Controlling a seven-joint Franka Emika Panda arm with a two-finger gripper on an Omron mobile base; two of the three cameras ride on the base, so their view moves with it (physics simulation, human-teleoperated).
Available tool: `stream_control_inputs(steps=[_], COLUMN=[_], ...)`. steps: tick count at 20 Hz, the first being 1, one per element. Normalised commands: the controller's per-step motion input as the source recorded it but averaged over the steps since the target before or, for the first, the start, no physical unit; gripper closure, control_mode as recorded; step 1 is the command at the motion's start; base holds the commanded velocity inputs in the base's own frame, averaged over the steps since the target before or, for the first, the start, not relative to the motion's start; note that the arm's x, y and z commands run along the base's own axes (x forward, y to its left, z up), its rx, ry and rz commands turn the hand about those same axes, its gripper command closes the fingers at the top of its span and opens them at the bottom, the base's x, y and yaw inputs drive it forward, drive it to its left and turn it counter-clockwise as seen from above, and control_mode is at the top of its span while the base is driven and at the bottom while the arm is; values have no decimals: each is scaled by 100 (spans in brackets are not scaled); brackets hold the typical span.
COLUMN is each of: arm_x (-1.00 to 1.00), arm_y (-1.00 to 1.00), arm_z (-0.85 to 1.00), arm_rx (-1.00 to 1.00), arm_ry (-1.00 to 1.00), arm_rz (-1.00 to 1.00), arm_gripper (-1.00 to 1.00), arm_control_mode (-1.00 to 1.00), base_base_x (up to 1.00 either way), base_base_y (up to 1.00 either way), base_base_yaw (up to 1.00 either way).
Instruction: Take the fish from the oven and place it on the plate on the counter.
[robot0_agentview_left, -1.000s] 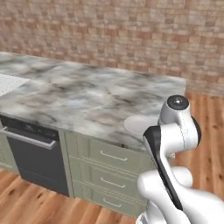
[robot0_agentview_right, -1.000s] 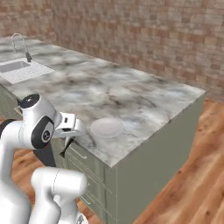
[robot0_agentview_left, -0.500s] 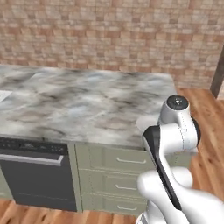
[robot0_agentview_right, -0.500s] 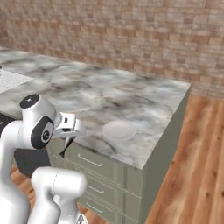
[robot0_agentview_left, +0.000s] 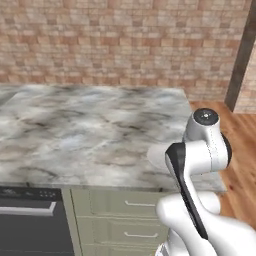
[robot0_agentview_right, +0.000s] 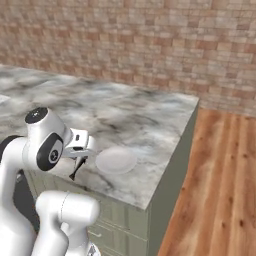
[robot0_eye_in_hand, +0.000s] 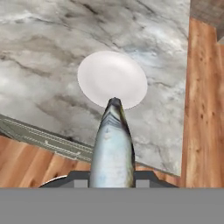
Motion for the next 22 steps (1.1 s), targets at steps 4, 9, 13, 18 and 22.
stream_control_inputs(steps=[4,9,13,18,22], arm_x=[0,0,0,0,0], arm_y=[0,0,0,0,0], arm_z=[0,0,0,0,0], arm_rx=[0,0,0,0,0], arm_ry=[0,0,0,0,0], arm_rz=[0,0,0,0,0], arm_gripper=[100,100,100,100,100], arm_control_mode=[100,100,100,100,100], base_base_x=[58,20,-12,-44,-8], base_base_y=[17,4,32,8,7], base_base_yaw=[-27,-21,-17,-16,-13])
